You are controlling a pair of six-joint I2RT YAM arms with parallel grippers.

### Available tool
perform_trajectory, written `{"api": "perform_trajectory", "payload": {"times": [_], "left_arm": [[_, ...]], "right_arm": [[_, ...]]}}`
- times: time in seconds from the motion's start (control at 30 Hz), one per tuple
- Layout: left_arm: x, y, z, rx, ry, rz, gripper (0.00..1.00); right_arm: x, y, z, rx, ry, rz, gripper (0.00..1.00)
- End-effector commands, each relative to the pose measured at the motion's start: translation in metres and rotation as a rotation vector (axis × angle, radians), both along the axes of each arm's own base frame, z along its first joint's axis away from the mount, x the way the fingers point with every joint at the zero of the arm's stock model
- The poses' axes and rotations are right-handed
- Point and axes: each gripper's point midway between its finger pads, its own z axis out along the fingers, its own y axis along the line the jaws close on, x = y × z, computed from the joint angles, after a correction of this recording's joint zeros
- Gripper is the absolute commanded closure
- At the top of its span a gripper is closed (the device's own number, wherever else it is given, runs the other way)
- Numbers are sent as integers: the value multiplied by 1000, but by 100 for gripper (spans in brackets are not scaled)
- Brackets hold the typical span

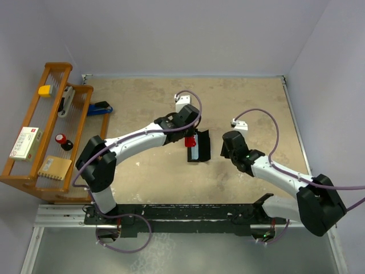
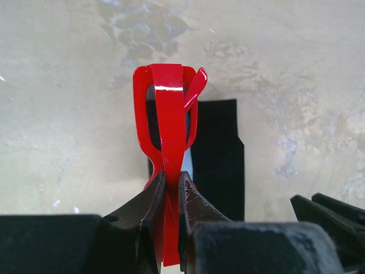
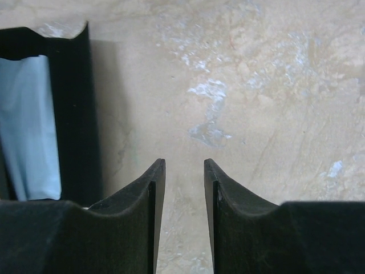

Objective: Organize the sunglasses
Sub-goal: Place the sunglasses in the sunglasses case.

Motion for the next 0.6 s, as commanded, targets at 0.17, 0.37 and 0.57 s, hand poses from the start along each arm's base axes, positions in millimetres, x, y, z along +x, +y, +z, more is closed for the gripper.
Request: {"api": "perform_trajectory", "payload": {"times": [0.17, 0.37, 0.57], "left_arm": [[-13, -40, 17, -143, -96, 28, 100], [-16, -48, 1, -151, -101, 40, 100], [-15, -51, -17, -159, -95, 47, 100]], "right_arm": [[-8, -14, -3, 25, -9, -68, 63], [-9, -13, -3, 33, -8, -56, 63], [-10, -11, -4, 35, -4, -48, 63]]}}
